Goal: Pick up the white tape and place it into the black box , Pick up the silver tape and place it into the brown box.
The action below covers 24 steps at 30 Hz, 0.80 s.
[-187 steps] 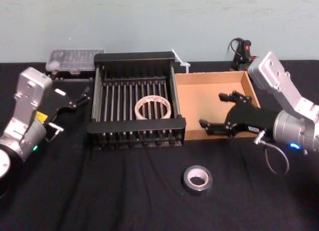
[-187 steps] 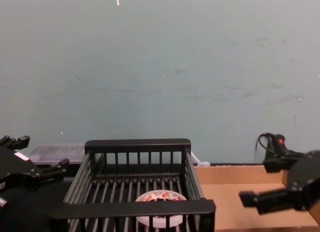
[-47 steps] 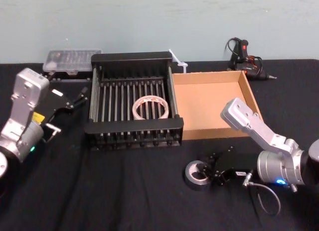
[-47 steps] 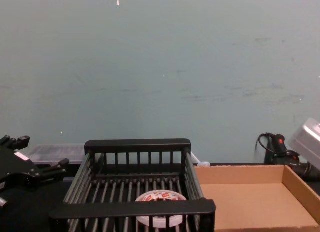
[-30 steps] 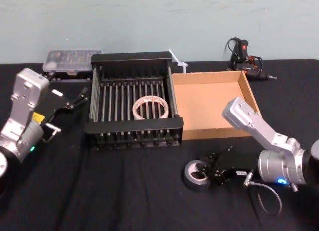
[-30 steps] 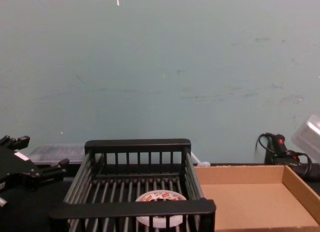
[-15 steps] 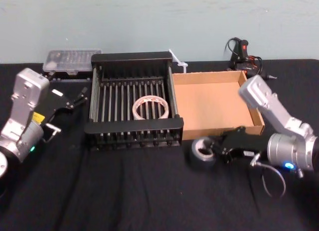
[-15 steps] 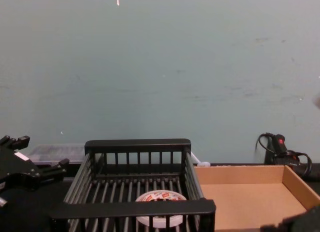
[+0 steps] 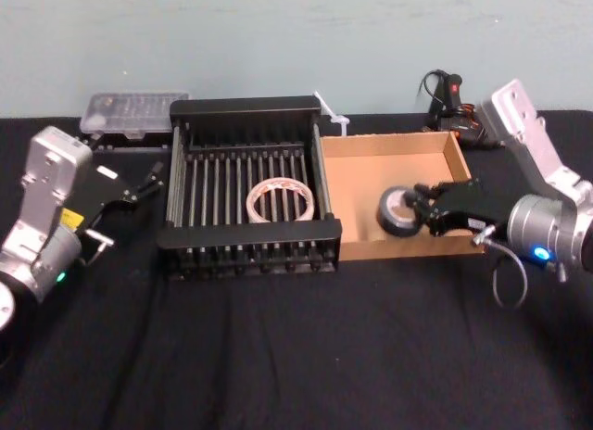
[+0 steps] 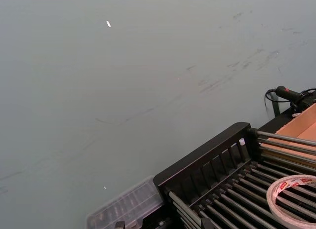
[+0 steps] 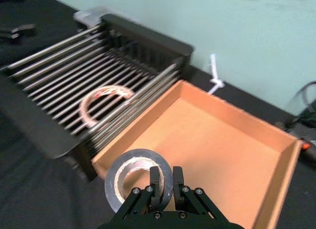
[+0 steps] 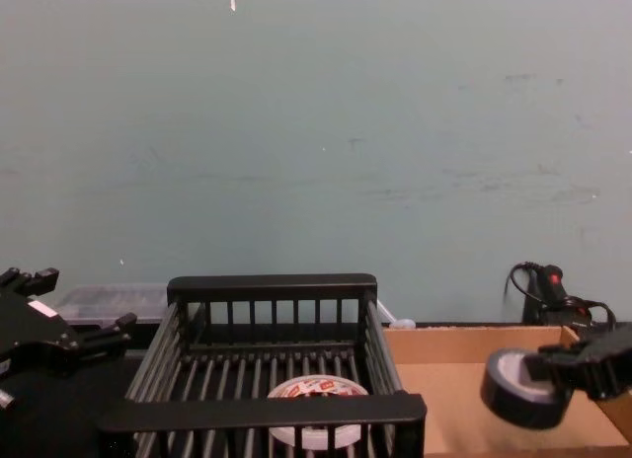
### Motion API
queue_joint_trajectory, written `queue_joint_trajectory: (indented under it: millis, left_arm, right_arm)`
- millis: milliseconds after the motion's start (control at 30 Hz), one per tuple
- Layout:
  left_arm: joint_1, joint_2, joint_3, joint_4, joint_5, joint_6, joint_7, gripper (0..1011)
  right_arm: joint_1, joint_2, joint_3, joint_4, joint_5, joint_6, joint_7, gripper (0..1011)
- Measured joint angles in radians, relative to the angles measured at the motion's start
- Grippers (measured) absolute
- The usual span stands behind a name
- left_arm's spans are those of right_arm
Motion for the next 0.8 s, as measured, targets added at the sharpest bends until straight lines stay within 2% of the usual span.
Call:
queue_joint_trajectory:
  millis: [500,800]
  left_arm:
    - [0.0,0.0,0.0,0.0,0.0,0.0,0.0,1001]
    - [0.0,0.0,0.0,0.0,0.0,0.0,0.0,1001]
  right_arm:
    - [0.078,-0.081,0.025,0.116,-0.054,0.022,-0.05,156]
    - [0.088,-0.097,0.032,0.136,-0.068,0.025,-0.052,157]
